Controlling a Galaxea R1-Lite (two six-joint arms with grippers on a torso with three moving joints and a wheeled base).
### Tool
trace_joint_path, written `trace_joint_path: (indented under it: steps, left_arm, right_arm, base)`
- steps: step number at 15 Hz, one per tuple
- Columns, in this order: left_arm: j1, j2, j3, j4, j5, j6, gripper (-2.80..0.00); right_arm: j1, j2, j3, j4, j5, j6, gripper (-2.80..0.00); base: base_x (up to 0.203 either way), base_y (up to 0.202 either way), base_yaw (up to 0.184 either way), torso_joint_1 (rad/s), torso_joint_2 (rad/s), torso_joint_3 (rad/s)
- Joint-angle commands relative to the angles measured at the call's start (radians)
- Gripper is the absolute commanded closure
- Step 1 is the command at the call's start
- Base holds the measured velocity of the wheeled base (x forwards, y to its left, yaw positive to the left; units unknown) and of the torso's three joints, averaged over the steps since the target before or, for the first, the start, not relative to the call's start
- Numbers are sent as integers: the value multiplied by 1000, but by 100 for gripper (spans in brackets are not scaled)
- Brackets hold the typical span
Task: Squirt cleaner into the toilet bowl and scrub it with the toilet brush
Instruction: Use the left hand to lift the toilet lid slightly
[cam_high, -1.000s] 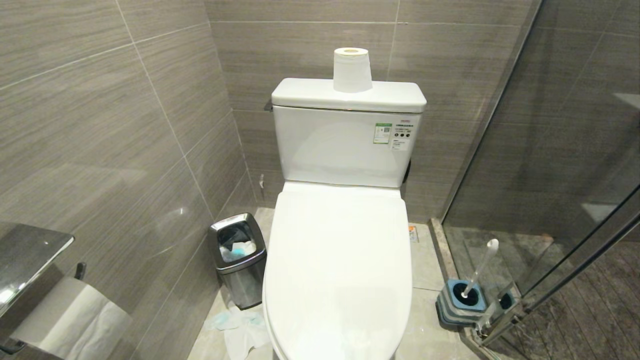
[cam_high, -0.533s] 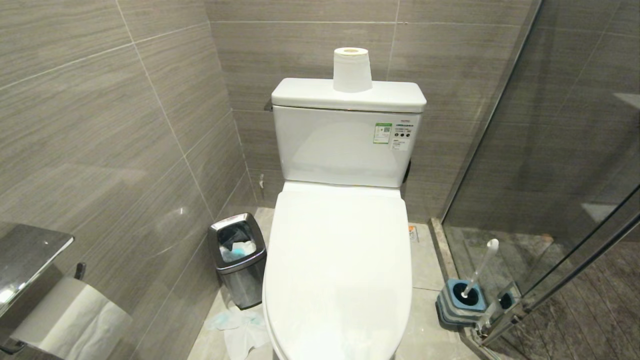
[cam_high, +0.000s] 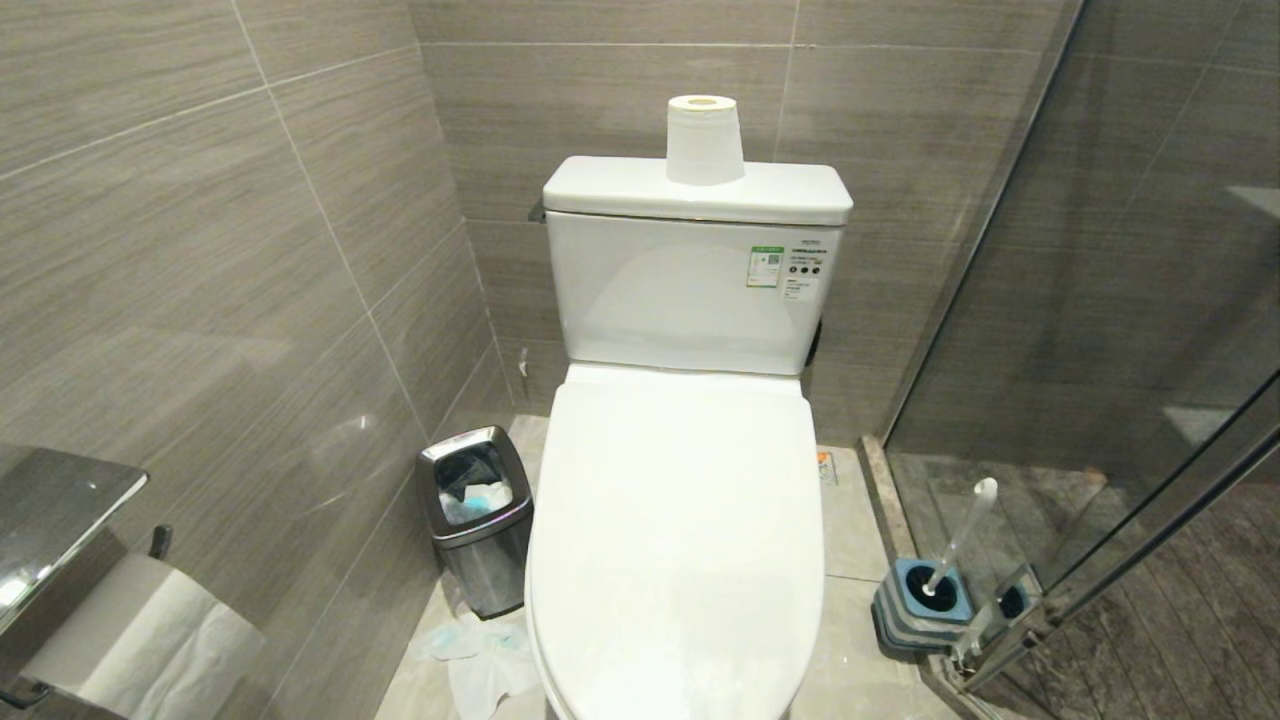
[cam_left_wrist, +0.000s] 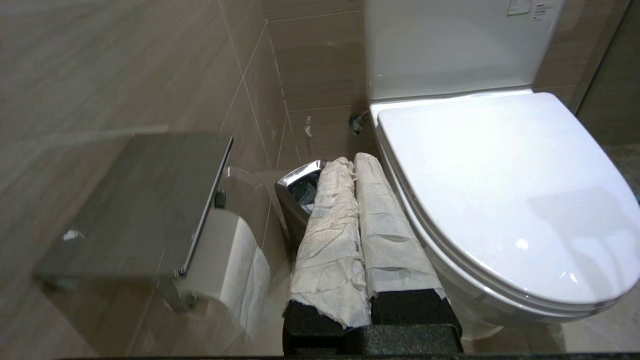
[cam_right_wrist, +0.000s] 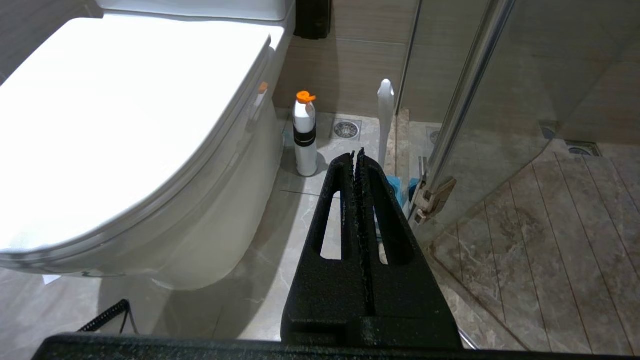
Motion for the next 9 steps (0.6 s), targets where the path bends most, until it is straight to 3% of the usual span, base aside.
trace_joint_path:
  steps: [1, 9]
  left_arm:
    - [-1, 154, -101, 0, -16, 4, 0]
    - [-6, 476, -402, -9, -29, 27, 0]
  right_arm:
    - [0, 1, 2, 0, 1, 1, 0]
    - [0, 1, 1, 0, 1, 2, 0]
  base:
    - [0, 0, 0, 0, 0, 0]
    - [0, 0, 0, 0, 0, 0]
